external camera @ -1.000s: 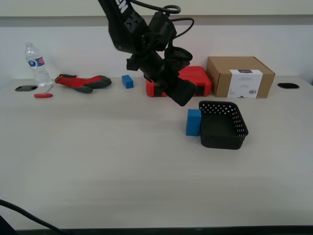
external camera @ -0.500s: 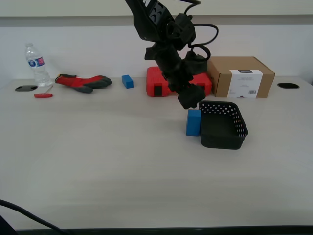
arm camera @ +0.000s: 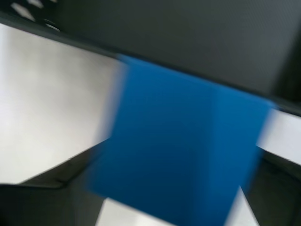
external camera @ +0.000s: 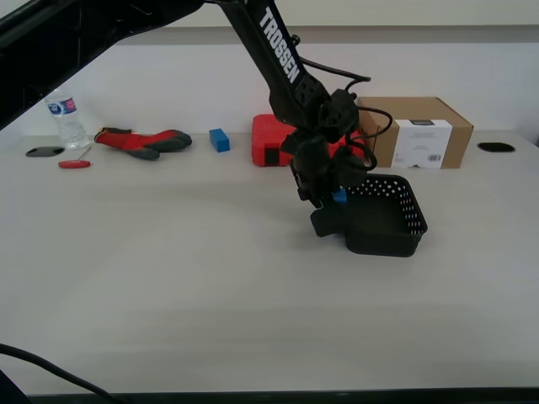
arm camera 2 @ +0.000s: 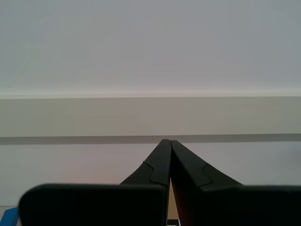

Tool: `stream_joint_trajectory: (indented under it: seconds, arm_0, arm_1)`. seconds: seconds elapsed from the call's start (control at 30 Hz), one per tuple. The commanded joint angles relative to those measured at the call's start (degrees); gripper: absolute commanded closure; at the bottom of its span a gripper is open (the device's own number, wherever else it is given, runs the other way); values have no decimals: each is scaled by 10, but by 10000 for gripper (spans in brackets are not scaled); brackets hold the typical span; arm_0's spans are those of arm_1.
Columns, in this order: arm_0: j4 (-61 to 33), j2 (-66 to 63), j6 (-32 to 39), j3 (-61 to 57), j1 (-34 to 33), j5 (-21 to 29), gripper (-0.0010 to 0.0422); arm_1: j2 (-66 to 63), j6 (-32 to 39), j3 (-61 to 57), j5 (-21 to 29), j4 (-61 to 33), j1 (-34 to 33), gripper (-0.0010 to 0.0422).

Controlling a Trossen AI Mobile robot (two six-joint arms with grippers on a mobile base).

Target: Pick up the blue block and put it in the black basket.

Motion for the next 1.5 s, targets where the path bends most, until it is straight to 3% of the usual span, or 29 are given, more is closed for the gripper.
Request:
stream_joint_trajectory:
  seconds: [0.03,0.2,0.4,0.57,0.93,1.03,1.13,1.4,1.43,1.5]
  arm_0:
    - [2,0,0,1,0,0,413]
    - [2,0,0,1,0,0,413]
    - [2,0,0,1,0,0,413]
    - [2,0,0,1,0,0,413]
    - [0,0,0,1,0,0,413]
    - [0,0,0,1,0,0,413]
    - [0,0,0,1,0,0,413]
    - [0,0,0,1,0,0,413]
    - [0,0,0,1,0,0,413]
    - [0,0,0,1,0,0,413]
  arm_1:
    - [-5,-6,18,2,0,1,200]
    - [-33,30,44,19,-64,2,422]
    - [-104,63,51,-2,-126,2,415]
    - [-136,47,51,39,-95,-20,414]
    - [-54,-24,50,54,-31,-64,410]
    - [-55,-37,50,54,-31,-63,376]
    - [-55,-53,50,64,-32,-64,311]
    - [-55,-54,50,61,-30,-65,33]
    - [-55,-55,50,57,-29,-65,18]
    - [-55,-59,50,58,-30,-65,35]
